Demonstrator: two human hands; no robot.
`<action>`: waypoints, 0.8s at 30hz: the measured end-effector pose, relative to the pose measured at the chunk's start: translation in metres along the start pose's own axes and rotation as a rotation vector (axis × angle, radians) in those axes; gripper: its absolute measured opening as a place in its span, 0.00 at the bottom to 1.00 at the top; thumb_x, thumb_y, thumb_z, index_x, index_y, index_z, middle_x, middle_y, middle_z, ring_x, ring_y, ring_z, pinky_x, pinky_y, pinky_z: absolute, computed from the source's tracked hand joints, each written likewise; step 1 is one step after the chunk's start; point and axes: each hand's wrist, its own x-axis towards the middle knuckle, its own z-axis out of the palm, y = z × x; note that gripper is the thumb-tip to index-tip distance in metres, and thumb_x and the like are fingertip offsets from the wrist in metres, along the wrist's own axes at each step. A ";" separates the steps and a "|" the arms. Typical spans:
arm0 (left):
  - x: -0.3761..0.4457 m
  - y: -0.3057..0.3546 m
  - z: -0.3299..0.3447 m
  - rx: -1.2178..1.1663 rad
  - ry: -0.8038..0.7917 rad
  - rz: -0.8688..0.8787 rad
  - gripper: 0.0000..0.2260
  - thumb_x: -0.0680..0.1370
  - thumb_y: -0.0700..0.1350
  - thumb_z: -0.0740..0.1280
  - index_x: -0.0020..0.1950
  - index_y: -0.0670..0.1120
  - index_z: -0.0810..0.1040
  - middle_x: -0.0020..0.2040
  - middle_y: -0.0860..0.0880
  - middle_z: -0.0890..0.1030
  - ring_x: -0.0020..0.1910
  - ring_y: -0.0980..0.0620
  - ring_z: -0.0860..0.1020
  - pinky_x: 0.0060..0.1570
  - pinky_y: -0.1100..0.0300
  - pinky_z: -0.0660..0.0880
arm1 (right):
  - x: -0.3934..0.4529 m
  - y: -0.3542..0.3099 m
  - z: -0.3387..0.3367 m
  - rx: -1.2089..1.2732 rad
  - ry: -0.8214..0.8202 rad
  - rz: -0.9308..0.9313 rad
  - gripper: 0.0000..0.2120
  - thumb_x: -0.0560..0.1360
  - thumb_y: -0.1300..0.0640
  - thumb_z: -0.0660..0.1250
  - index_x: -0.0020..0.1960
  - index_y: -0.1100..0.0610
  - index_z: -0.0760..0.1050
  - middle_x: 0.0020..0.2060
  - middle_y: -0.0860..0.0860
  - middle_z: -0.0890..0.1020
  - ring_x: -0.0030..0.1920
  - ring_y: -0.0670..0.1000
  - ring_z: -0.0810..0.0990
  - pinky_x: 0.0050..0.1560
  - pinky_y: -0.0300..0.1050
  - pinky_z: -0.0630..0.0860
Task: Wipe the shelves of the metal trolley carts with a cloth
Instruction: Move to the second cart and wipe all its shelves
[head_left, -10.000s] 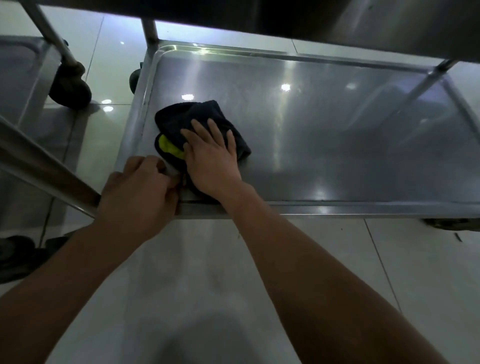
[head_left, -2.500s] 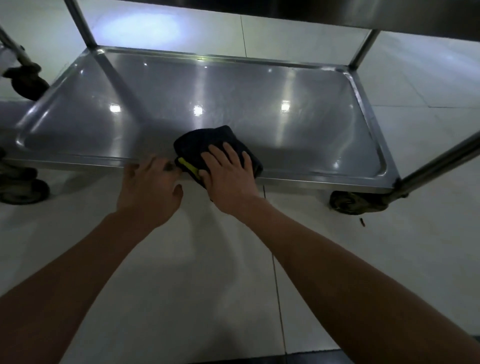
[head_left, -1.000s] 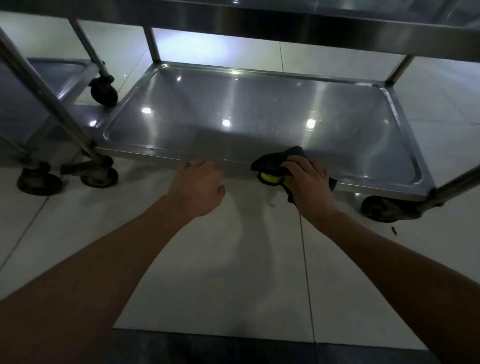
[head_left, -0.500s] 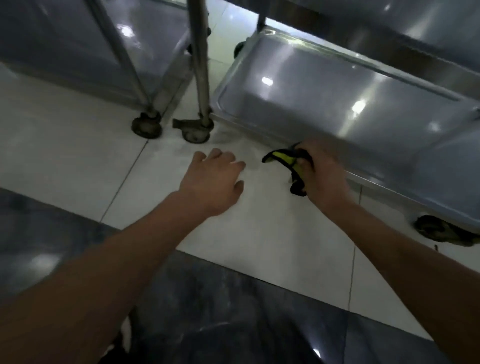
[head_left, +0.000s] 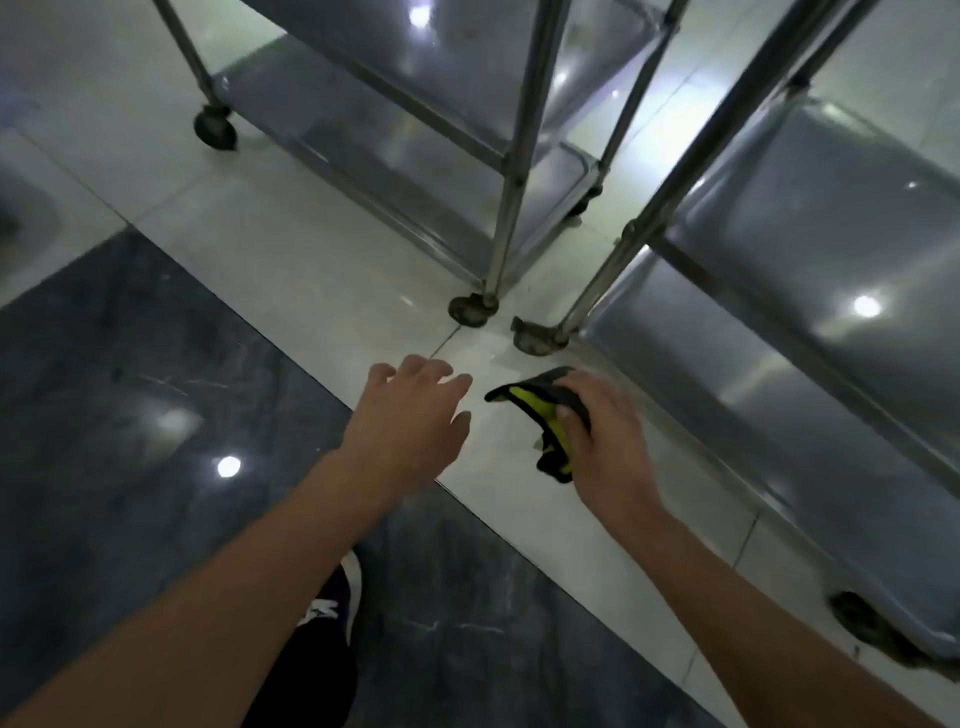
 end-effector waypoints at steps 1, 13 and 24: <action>-0.011 -0.006 -0.018 -0.024 -0.007 -0.027 0.19 0.82 0.56 0.58 0.72 0.53 0.70 0.72 0.51 0.71 0.71 0.48 0.67 0.68 0.47 0.62 | -0.004 -0.022 -0.005 0.029 0.027 0.006 0.12 0.82 0.64 0.61 0.58 0.51 0.76 0.55 0.44 0.78 0.55 0.52 0.77 0.60 0.52 0.74; -0.106 -0.130 -0.262 -0.143 0.025 -0.169 0.23 0.83 0.58 0.54 0.79 0.58 0.61 0.77 0.56 0.63 0.77 0.52 0.59 0.72 0.52 0.57 | 0.020 -0.321 -0.101 0.151 0.070 -0.159 0.24 0.81 0.68 0.62 0.53 0.35 0.71 0.49 0.29 0.77 0.48 0.31 0.77 0.48 0.25 0.72; -0.076 -0.213 -0.428 -0.143 0.096 -0.099 0.22 0.83 0.58 0.56 0.77 0.57 0.66 0.75 0.55 0.69 0.74 0.52 0.64 0.69 0.49 0.62 | 0.120 -0.481 -0.150 0.207 0.217 -0.014 0.13 0.80 0.66 0.62 0.57 0.50 0.76 0.51 0.45 0.78 0.50 0.39 0.73 0.52 0.23 0.65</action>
